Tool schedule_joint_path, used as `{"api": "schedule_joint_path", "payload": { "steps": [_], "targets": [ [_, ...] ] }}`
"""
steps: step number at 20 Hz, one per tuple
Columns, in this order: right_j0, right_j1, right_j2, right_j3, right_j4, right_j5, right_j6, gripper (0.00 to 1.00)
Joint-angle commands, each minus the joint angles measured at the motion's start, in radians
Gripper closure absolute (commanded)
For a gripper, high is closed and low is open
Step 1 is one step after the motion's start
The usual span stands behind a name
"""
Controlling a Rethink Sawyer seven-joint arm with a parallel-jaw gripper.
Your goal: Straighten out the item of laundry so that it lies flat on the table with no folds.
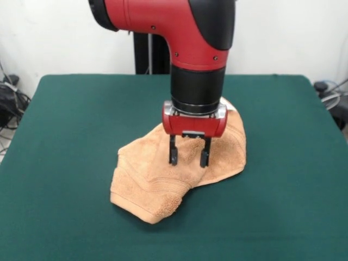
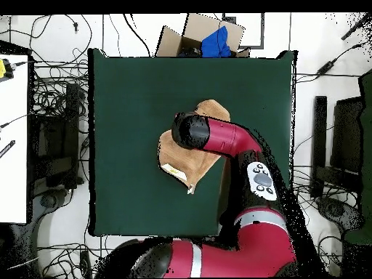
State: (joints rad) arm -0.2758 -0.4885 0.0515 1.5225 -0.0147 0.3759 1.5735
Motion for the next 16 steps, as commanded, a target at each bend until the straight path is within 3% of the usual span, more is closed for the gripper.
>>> {"api": "schedule_joint_path", "payload": {
  "steps": [1, 16],
  "targets": [
    [-0.018, 0.057, 0.035, -0.063, -0.026, 0.11, 0.052, 0.0],
    [0.004, 0.082, 0.02, -0.081, -0.025, 0.09, 0.09, 0.0]
  ]
}}
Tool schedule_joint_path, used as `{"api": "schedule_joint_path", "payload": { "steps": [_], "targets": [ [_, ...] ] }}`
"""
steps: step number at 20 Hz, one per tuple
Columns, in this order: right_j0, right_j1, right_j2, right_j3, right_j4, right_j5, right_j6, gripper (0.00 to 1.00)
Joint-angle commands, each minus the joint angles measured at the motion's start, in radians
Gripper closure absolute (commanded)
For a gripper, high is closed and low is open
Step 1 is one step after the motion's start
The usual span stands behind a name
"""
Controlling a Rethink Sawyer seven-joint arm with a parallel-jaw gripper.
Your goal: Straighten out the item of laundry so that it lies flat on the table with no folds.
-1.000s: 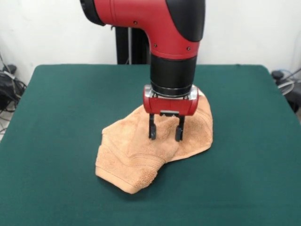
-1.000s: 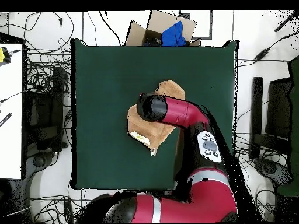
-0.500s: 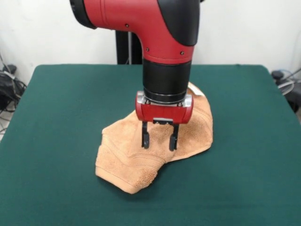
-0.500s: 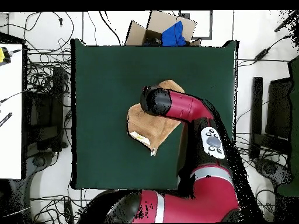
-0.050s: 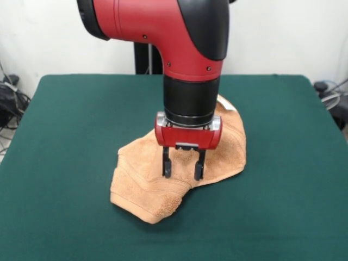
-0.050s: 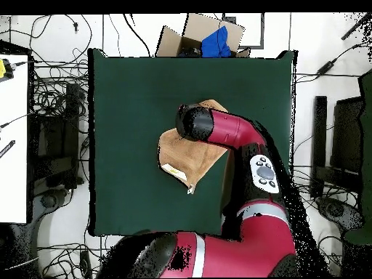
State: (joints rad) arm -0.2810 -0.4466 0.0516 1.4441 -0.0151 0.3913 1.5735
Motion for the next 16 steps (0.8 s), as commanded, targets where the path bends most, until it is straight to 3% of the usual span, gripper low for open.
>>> {"api": "schedule_joint_path", "payload": {
  "steps": [1, 16],
  "targets": [
    [0.011, 0.042, 0.019, -0.004, -0.025, 0.072, 0.091, 0.0],
    [0.012, 0.101, 0.007, -0.02, -0.044, -0.012, 0.101, 0.0]
  ]
}}
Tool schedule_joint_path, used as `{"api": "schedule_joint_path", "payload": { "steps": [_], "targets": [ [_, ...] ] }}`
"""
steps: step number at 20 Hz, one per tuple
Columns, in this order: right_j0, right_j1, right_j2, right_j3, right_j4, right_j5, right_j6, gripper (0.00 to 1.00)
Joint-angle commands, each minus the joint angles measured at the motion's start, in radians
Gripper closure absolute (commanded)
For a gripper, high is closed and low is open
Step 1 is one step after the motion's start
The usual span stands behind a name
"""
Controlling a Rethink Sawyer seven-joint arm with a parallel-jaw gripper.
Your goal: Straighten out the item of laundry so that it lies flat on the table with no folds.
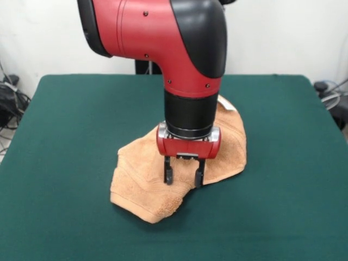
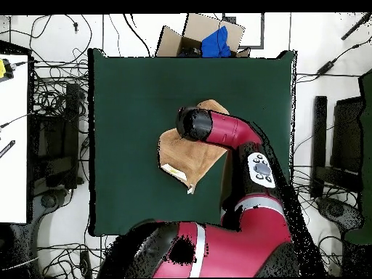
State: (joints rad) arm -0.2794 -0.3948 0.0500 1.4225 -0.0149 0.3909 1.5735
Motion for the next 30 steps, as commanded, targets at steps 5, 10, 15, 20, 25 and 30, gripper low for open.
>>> {"api": "schedule_joint_path", "payload": {
  "steps": [5, 10, 15, 20, 25, 30],
  "targets": [
    [0.01, 0.052, 0.008, 0.005, -0.046, -0.02, 0.103, 0.0],
    [0.0, 0.06, 0.013, 0.002, -0.052, -0.028, 0.093, 0.0],
    [-0.004, 0.068, 0.019, 0.002, -0.055, -0.047, 0.093, 0.0],
    [-0.003, 0.075, 0.009, 0.001, -0.064, -0.073, 0.095, 0.0],
    [-0.002, 0.077, -0.002, -0.006, -0.07, -0.083, 0.091, 0.0],
    [-0.009, 0.08, 0.005, -0.006, -0.081, -0.111, 0.08, 1.0]
  ]
}}
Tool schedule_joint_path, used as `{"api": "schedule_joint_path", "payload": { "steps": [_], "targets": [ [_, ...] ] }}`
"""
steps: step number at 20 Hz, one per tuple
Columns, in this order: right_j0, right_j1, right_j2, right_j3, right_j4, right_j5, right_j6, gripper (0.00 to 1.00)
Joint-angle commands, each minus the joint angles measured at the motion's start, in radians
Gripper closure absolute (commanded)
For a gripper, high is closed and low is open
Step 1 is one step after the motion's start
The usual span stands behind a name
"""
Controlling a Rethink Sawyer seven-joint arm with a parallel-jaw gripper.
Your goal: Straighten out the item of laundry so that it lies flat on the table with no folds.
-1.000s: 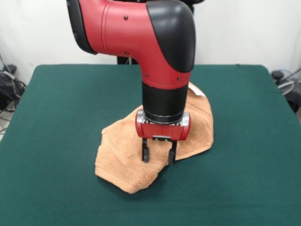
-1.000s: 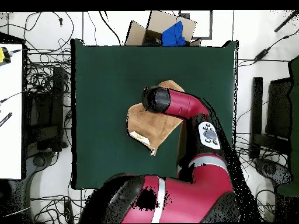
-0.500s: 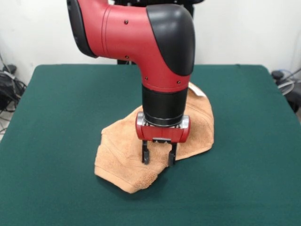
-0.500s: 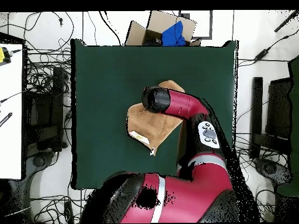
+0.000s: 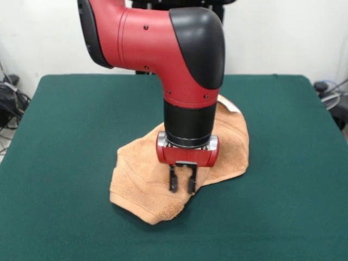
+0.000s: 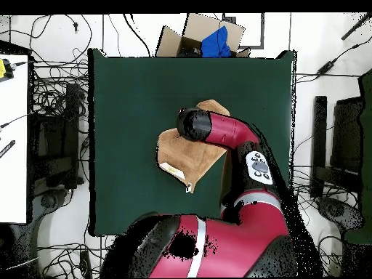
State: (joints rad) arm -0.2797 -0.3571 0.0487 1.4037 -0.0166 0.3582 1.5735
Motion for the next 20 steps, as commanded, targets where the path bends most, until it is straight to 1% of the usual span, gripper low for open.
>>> {"api": "schedule_joint_path", "payload": {
  "steps": [1, 3, 8, 13, 15, 20],
  "targets": [
    [-0.009, 0.044, 0.006, 0.014, -0.08, -0.08, 0.083, 1.0],
    [-0.013, 0.053, 0.009, 0.002, -0.087, -0.081, 0.077, 1.0],
    [-0.023, 0.059, 0.019, 0.016, -0.097, -0.095, 0.084, 1.0],
    [-0.029, 0.045, 0.029, 0.032, -0.099, -0.077, 0.085, 1.0],
    [-0.029, 0.022, 0.033, 0.052, -0.094, -0.052, 0.082, 1.0],
    [-0.023, -0.083, 0.041, 0.139, -0.069, 0.035, 0.088, 1.0]
  ]
}}
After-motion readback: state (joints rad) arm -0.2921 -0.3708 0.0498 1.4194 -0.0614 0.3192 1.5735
